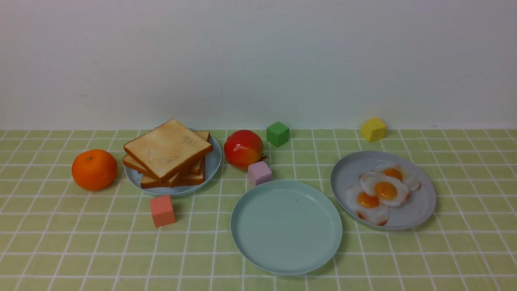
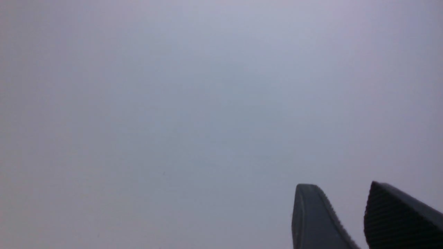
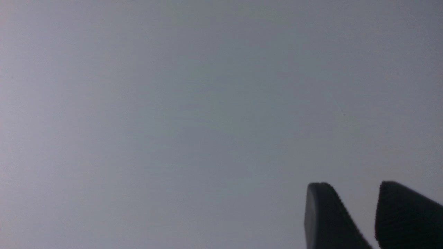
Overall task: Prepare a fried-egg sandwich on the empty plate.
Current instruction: Use the left arm to grab a slice of bread
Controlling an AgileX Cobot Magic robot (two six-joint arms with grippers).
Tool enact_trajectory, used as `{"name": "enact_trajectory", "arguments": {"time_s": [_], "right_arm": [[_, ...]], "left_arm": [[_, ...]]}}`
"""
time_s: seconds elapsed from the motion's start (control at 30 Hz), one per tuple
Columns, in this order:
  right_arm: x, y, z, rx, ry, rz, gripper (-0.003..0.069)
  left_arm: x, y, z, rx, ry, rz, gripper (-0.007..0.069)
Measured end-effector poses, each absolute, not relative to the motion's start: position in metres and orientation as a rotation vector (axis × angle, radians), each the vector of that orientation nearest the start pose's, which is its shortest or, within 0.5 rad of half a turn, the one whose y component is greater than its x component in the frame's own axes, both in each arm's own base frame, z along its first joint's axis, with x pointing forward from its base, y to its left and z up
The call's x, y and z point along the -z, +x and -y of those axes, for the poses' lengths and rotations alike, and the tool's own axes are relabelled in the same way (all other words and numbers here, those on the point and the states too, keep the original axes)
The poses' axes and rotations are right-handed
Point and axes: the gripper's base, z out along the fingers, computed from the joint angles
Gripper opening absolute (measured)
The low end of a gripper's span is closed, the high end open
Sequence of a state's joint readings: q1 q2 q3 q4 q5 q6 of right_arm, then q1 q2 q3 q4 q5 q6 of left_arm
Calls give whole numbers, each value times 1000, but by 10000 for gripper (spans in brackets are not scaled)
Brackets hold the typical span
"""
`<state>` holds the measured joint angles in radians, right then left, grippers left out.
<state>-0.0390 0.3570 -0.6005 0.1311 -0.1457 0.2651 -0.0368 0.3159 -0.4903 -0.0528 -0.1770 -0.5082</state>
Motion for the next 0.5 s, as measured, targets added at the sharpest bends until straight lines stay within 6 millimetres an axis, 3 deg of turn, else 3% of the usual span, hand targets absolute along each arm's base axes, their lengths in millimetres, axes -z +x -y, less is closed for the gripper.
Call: {"name": "enact_trajectory", "arguments": {"time_s": [0.03,0.17,0.27,0.3,0.33,0.37,0.5], "right_arm": [[-422,78,3,-301,255,-1171,241],[-424,126,4,-264,273,-1433,241],[-406,160,5,-239,295,-1613,241],[-391,177,5,-234,315,-1720,241],[-389,179,5,-233,318,-1739,241],[-373,195,4,-247,349,-1851,241],[-347,212,-10,-314,346,-2046,241]], "left_arm": [[-377,87,3,508,-344,-1274,238],[-366,136,6,462,-415,-1586,238],[-344,167,7,411,-444,-1777,238],[-330,182,8,398,-470,-1865,238],[-326,186,8,398,-479,-1885,238],[-311,201,9,402,-523,-1971,238],[-282,238,13,416,-636,-2165,238]]}}
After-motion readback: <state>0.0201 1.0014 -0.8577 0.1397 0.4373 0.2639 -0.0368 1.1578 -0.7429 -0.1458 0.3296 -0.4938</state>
